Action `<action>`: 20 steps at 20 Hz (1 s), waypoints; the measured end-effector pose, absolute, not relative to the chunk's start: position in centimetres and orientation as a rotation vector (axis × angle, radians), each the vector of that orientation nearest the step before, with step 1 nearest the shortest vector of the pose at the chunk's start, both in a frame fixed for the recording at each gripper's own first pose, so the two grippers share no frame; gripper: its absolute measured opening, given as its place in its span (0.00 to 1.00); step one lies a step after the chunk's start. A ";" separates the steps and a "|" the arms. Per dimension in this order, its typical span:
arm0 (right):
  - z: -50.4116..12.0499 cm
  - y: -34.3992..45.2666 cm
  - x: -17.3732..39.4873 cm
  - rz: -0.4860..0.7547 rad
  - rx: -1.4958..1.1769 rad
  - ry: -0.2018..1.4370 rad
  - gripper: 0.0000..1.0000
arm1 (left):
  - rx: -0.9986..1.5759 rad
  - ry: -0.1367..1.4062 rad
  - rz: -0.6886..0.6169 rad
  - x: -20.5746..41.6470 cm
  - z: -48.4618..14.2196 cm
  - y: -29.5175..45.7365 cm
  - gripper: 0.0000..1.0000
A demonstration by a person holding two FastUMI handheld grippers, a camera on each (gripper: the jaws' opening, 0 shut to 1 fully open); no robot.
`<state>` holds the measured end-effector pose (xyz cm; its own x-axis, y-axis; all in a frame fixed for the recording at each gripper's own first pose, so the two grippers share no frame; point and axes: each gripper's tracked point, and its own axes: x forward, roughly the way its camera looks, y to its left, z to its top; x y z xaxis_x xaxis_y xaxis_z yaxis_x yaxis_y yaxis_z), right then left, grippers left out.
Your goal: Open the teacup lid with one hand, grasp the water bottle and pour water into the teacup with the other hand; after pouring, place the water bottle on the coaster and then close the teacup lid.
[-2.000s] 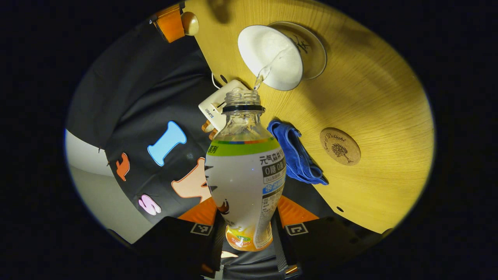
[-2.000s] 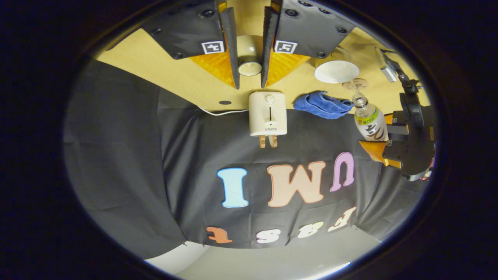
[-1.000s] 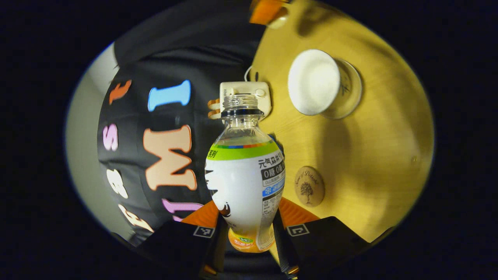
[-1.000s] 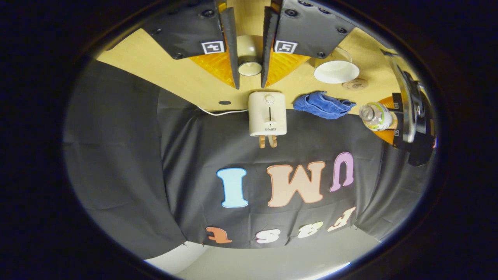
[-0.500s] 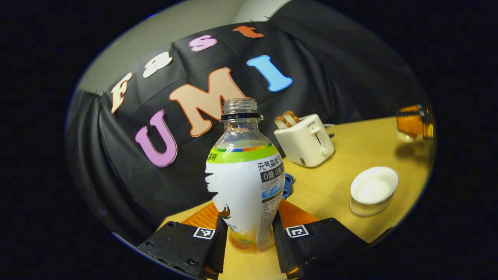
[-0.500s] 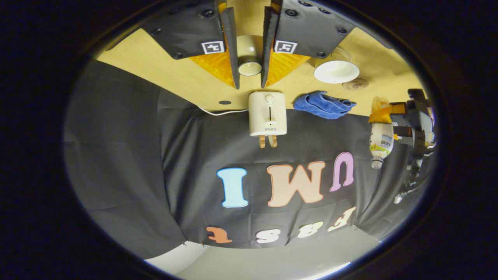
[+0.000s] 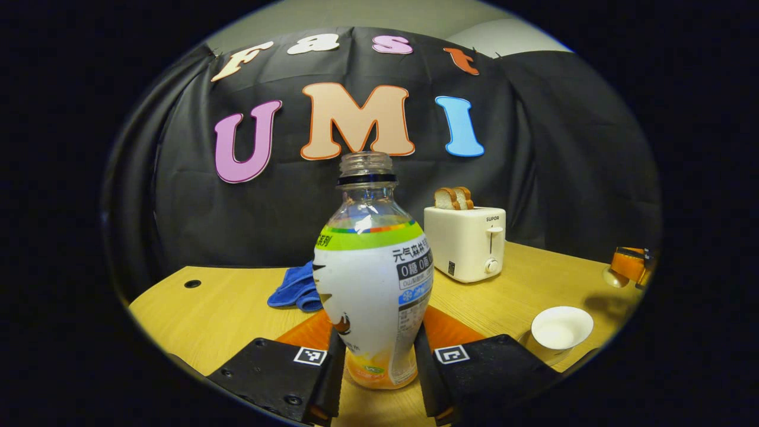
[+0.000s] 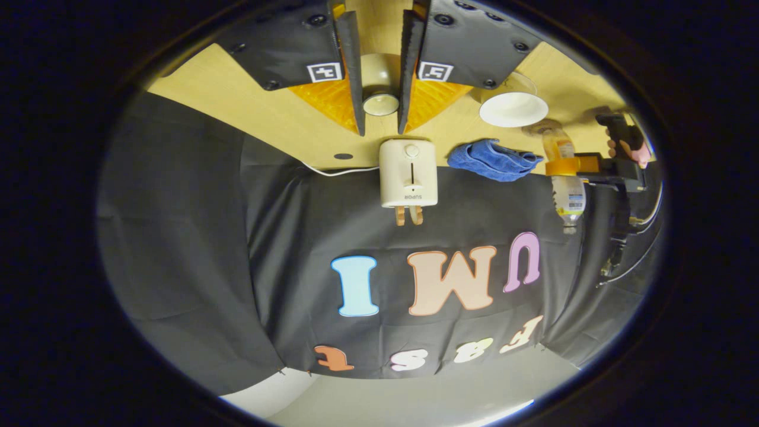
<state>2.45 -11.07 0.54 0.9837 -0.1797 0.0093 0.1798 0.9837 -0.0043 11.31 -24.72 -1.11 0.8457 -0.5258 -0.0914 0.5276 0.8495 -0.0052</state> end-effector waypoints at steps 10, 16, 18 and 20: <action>0.5 -11.1 2.5 -0.180 -0.005 -0.010 0.33 | 0.033 0.099 -0.543 12.3 -1.8 -25.4 0.53; 0.5 -11.1 2.5 -0.181 -0.005 -0.010 0.33 | 0.014 0.105 -0.551 12.0 -2.0 -25.7 0.65; 0.5 -11.1 2.5 -0.181 -0.005 -0.010 0.33 | 0.016 0.111 -0.547 12.0 -2.2 -25.5 0.67; 0.5 -11.1 2.5 -0.181 -0.005 -0.010 0.33 | 0.014 0.116 -0.545 11.9 -2.4 -25.4 0.67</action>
<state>2.53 -11.11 0.49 0.9837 -0.1796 0.0108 0.1797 0.9837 -0.0043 11.92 -25.42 -2.41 0.8488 -0.5162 -0.1140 0.5178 0.8553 -0.0172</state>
